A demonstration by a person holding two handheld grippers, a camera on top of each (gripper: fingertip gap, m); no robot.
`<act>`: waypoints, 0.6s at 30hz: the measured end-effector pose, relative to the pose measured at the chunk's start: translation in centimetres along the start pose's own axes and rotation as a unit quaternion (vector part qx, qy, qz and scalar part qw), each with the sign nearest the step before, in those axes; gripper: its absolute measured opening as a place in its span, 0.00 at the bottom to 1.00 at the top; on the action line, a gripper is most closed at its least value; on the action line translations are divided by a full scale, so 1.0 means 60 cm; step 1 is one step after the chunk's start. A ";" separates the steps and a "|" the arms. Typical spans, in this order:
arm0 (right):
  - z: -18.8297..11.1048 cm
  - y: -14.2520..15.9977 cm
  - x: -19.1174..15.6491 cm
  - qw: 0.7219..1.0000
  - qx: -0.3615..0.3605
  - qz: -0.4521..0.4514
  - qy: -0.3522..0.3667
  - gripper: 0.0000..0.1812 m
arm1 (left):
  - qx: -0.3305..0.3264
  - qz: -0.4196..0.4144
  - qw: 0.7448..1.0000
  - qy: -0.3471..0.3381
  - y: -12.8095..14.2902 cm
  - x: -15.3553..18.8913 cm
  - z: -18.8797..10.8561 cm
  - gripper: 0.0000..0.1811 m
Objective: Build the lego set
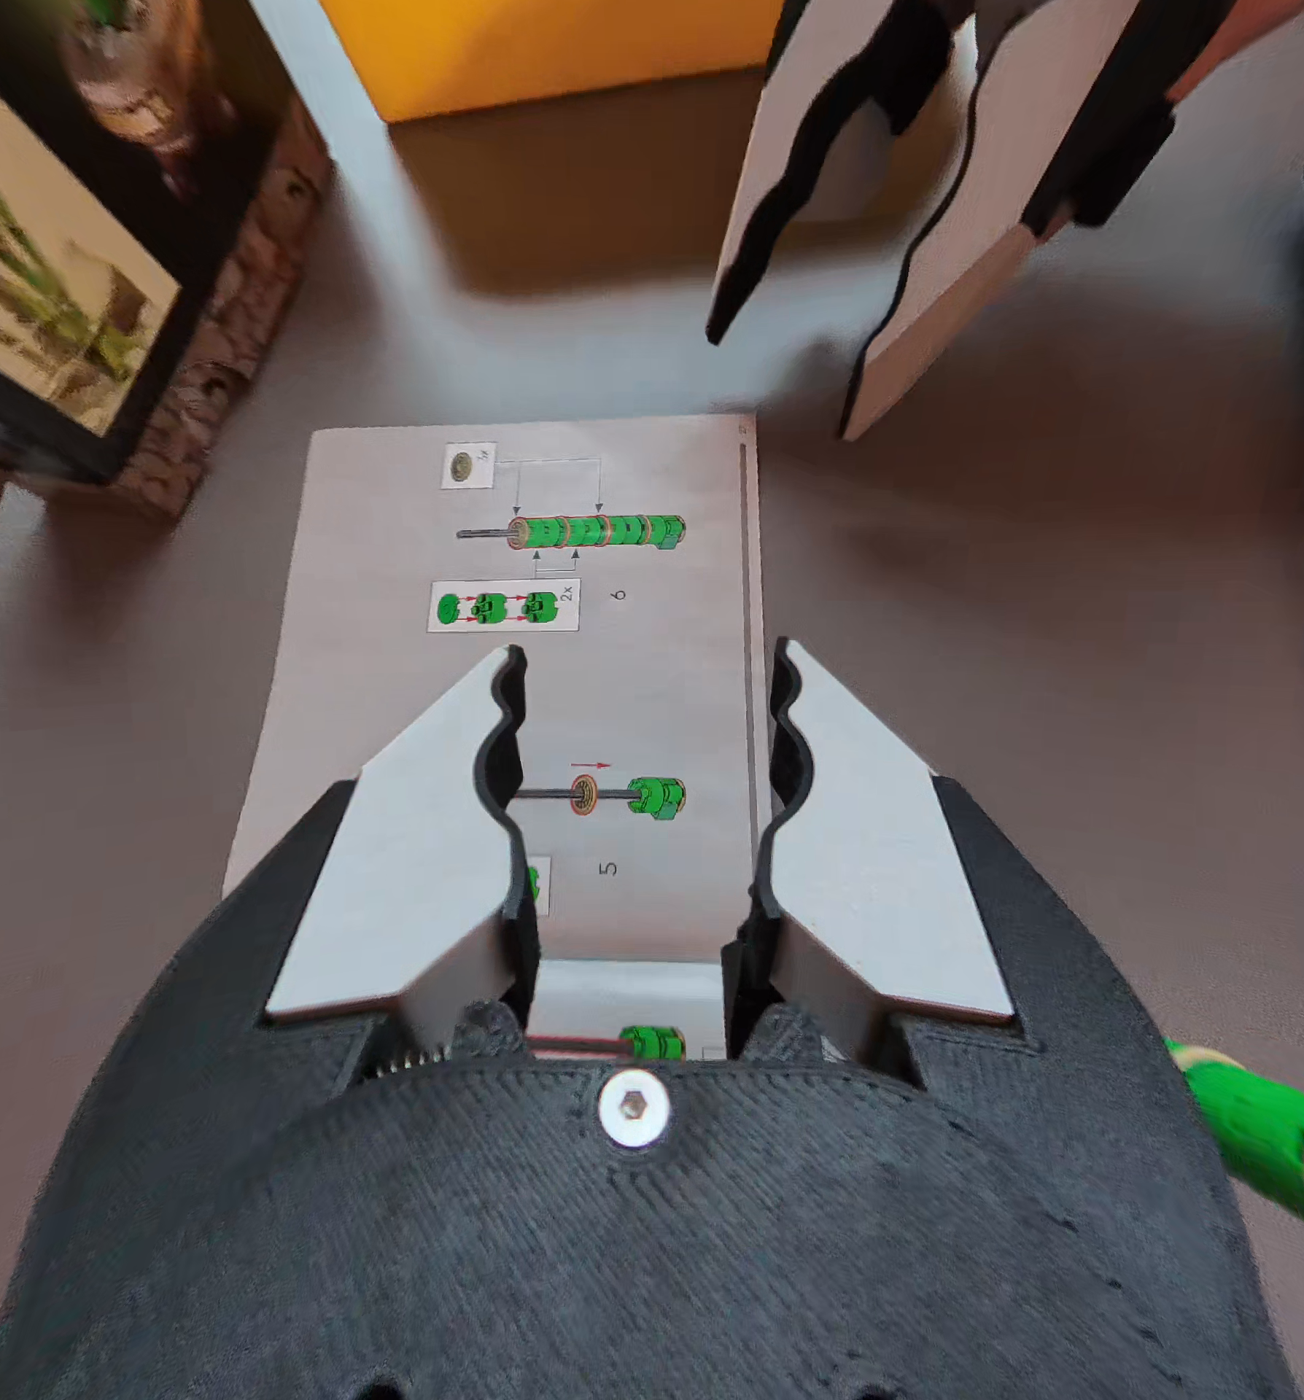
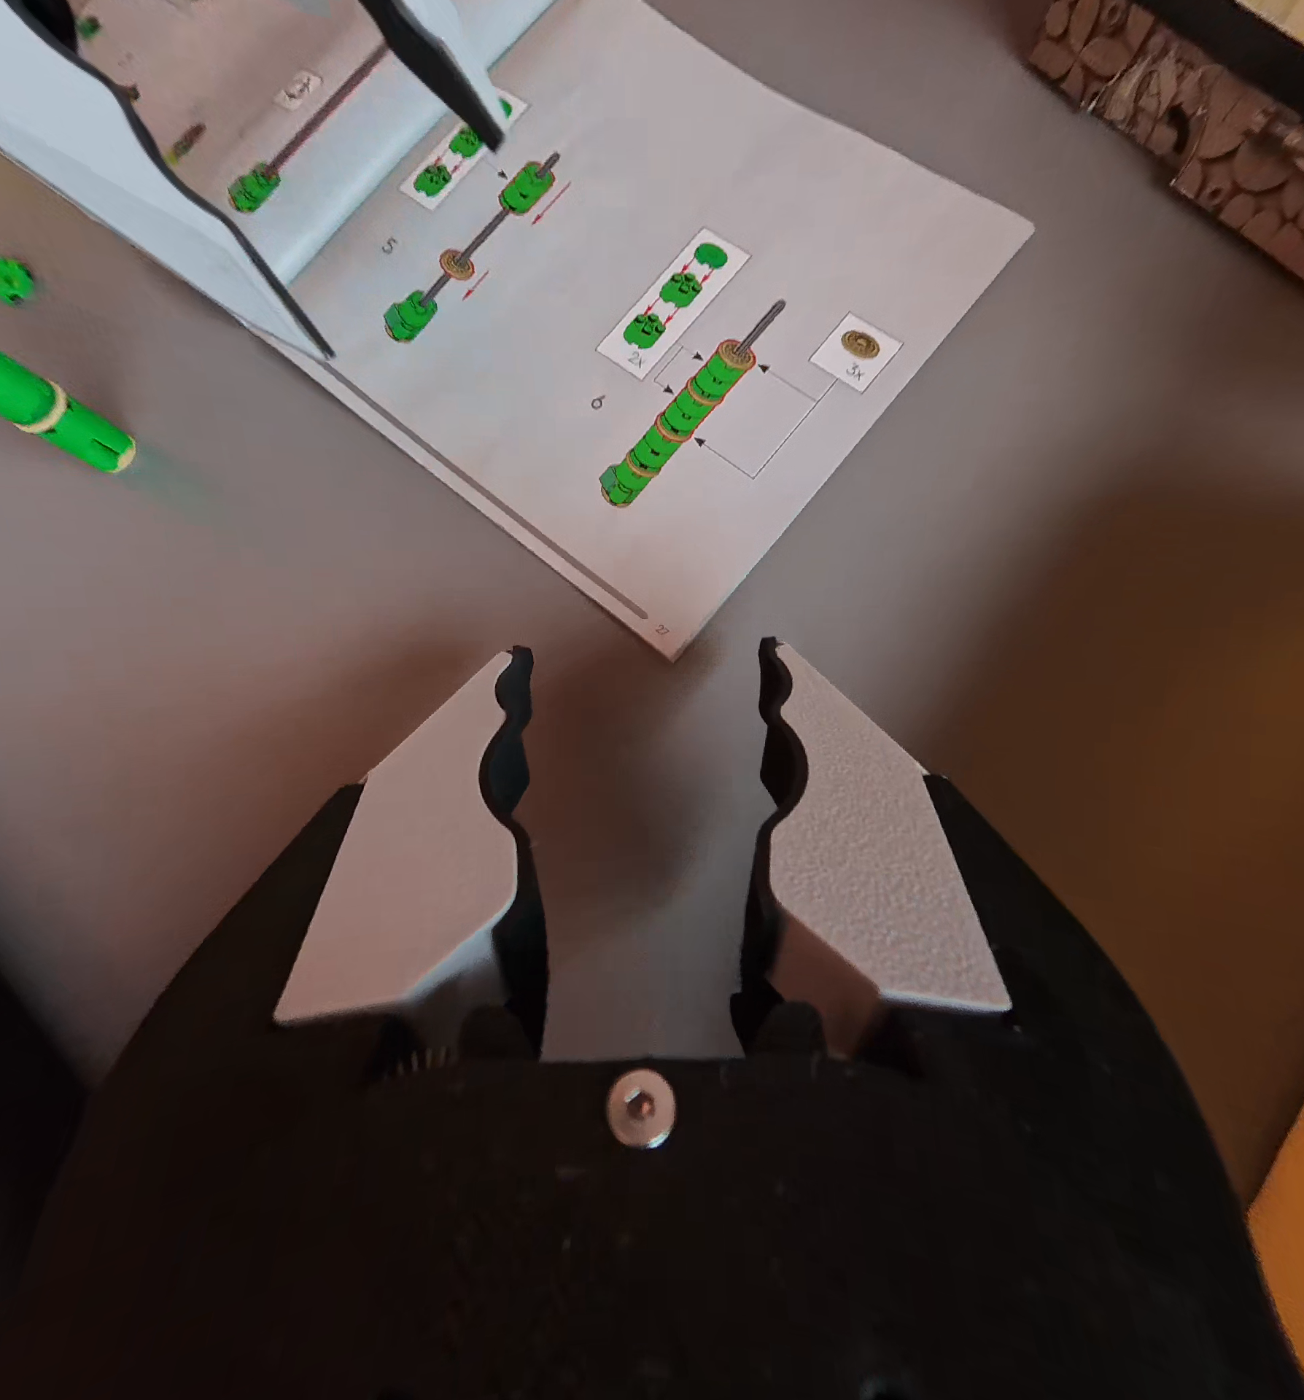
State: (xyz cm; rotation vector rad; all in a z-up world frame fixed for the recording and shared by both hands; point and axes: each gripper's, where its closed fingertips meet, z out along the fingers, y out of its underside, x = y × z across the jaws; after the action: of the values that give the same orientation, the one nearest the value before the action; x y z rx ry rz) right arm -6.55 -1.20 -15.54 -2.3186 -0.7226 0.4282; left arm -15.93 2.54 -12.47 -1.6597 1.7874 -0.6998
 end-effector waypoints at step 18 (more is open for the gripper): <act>0.024 0.010 -0.017 0.999 -0.034 -0.028 -0.023 0.27 | -0.062 0.056 0.994 0.064 -0.014 0.023 0.128 0.40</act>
State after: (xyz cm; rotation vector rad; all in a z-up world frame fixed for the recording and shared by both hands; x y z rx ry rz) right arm -7.79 -1.46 -16.92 -2.3519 -0.8350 0.4400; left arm -9.81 1.24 -17.23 -1.6102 2.0339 -0.6701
